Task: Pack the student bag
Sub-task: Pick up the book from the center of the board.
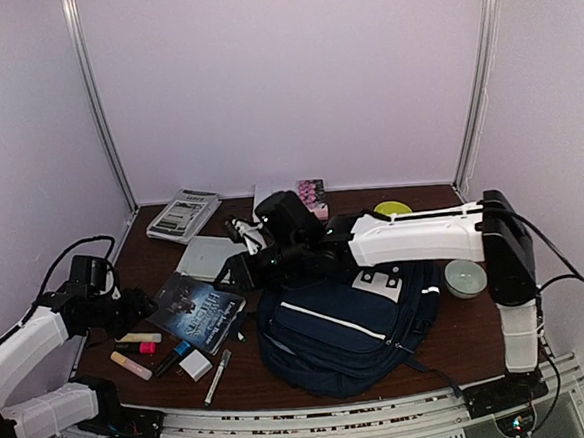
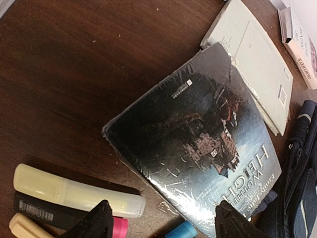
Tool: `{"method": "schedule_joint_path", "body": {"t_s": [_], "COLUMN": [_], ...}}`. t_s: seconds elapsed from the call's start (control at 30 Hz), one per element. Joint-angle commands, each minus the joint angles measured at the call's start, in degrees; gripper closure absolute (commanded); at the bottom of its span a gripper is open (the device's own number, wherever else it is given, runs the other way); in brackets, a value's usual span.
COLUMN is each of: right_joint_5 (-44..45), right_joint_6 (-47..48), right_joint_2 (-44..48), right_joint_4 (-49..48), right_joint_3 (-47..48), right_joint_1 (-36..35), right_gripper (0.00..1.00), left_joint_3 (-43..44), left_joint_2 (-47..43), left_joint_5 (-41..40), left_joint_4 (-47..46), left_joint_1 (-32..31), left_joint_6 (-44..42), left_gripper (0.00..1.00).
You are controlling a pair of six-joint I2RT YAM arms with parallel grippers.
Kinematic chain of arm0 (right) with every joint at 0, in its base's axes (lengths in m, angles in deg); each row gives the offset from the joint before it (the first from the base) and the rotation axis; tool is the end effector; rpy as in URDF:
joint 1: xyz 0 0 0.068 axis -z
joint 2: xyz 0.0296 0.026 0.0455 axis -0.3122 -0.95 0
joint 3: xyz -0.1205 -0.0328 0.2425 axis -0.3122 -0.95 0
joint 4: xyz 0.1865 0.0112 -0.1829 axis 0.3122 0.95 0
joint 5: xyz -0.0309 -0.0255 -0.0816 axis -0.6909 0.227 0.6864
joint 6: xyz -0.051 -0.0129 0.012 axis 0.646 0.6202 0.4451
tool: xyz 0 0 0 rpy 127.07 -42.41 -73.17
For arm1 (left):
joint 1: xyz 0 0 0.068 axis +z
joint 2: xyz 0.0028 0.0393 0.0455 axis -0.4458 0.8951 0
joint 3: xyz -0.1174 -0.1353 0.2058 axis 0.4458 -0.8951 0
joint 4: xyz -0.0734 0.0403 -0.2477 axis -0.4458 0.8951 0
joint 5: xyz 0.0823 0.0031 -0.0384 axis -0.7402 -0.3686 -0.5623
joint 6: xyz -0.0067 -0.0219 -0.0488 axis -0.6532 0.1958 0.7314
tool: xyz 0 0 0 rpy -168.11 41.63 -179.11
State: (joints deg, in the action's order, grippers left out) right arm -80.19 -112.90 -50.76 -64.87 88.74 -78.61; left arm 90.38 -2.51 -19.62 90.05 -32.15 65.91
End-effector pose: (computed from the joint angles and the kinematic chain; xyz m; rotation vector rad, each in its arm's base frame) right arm 0.2234 0.4276 0.2567 -0.9148 2.2198 1.3890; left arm 0.1601 -0.0210 0.1895 -0.7942 2.4385 -0.5307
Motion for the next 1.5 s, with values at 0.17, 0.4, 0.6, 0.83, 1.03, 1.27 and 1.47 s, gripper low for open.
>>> {"method": "schedule_joint_path", "body": {"t_s": [0.17,0.4,0.6,0.83,1.03,1.27,1.47], "right_joint_5": [0.3,0.6,1.9,4.9,1.5,-5.7,-17.0], "right_joint_6": [-4.5,-3.1,-3.0,-4.8,-8.2,-12.9,-24.3], "right_joint_2": [-13.2,-12.1,-13.9,-19.3,-23.7,-26.7,-26.8], "right_joint_4": [5.4,3.2,3.4,5.0,4.2,1.7,-16.8], "right_joint_3": [11.1,10.6,12.1,14.6,17.7,19.2,14.6], "right_joint_1": [0.8,3.1,4.9,5.4,4.6,3.6,3.8], "right_gripper": [0.4,0.36,0.29,0.26,0.26,0.26,0.38], "left_joint_3": [-3.6,-4.7,-5.2,-5.0,-4.8,-4.9,-5.2], "left_joint_2": [8.1,12.5,16.1,19.6,21.5,23.7,25.1], "left_joint_5": [6.3,7.1,8.0,9.2,9.4,9.9,10.8], "left_joint_4": [-14.6,-19.3,-24.1,-26.8,-28.2,-29.9,-31.3], "left_joint_1": [0.2,0.3,0.2,0.3,0.2,0.2,0.2], "left_joint_6": [0.2,-1.3,-1.6,-2.0,-2.5,-3.0,-3.0], "left_gripper": [0.33,0.35,0.38,0.38,0.38,0.38,0.39]}}
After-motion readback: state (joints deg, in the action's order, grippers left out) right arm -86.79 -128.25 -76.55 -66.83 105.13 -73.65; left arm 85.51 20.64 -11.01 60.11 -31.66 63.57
